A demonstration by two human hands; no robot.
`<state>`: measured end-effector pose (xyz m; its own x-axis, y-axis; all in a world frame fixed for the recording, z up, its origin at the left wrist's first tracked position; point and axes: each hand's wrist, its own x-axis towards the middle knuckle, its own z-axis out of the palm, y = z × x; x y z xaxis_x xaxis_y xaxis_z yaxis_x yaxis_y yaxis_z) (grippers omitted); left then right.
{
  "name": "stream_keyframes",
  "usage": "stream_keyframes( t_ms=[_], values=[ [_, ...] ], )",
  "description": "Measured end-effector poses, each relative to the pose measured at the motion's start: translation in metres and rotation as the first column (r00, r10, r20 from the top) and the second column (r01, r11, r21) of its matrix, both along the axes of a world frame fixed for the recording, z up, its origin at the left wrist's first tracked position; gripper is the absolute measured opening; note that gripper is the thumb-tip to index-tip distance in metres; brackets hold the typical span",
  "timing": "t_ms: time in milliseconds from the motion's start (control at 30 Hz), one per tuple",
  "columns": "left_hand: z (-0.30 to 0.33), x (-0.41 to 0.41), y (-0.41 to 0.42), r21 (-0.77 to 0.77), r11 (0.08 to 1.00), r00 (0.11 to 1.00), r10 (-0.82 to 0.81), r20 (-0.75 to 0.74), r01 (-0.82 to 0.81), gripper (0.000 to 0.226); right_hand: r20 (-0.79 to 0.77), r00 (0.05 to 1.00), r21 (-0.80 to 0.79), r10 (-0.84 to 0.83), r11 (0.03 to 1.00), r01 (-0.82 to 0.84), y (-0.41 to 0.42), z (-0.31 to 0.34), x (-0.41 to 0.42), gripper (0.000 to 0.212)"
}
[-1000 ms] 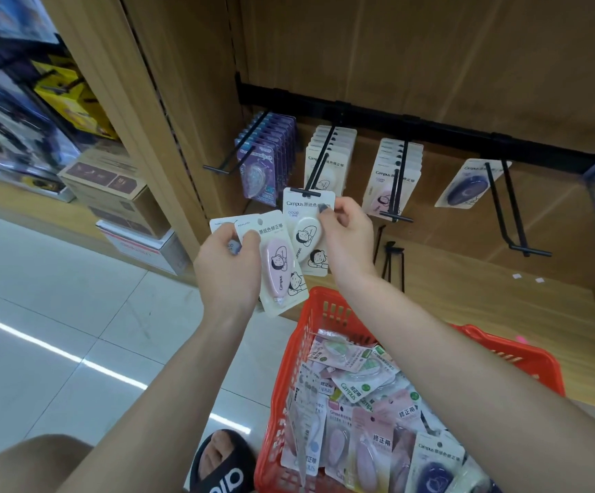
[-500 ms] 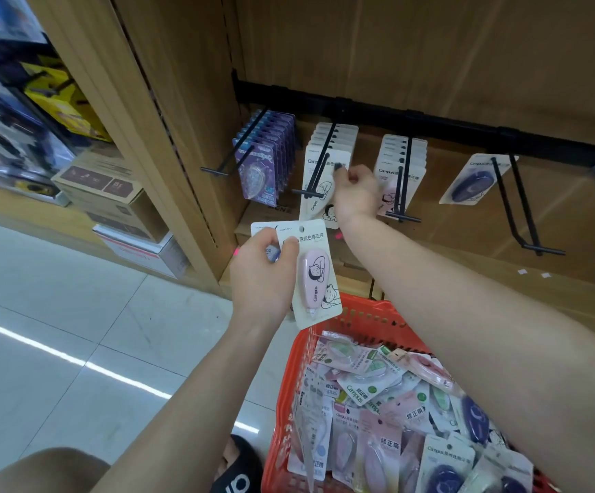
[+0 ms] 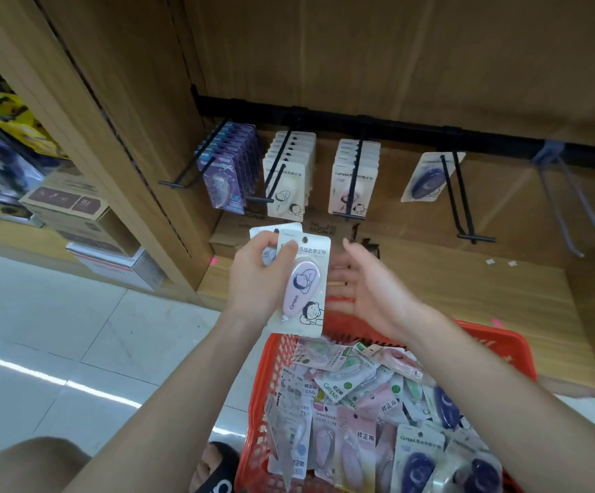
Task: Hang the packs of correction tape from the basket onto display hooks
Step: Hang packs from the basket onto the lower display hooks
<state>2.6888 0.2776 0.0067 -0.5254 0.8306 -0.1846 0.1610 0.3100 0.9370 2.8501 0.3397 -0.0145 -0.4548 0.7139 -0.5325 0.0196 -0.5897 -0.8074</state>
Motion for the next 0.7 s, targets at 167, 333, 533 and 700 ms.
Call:
stream_keyframes(
  t_ms=[167,333,533,700],
  values=[
    [0.002,0.03,0.002,0.031,0.995,0.99,-0.102,0.101,0.099,0.012,0.096,0.992,0.169,0.082,0.981,-0.098,-0.02,0.003,0.029,0.031],
    [0.002,0.048,0.004,0.082,0.984,0.94,-0.176,0.293,0.159,0.026,0.04,0.999,0.211,-0.001,0.978,-0.008,-0.015,0.004,0.063,0.021],
    [-0.006,0.067,0.007,0.106,0.993,0.876,-0.094,0.474,0.05,0.061,-0.084,0.989,0.088,-0.121,0.988,0.128,-0.009,0.004,0.086,0.014],
    [-0.009,0.075,0.006,0.078,0.983,0.894,-0.182,0.41,0.165,0.045,-0.066,0.994,0.132,-0.087,0.987,0.095,-0.016,0.002,0.088,0.022]
  ],
)
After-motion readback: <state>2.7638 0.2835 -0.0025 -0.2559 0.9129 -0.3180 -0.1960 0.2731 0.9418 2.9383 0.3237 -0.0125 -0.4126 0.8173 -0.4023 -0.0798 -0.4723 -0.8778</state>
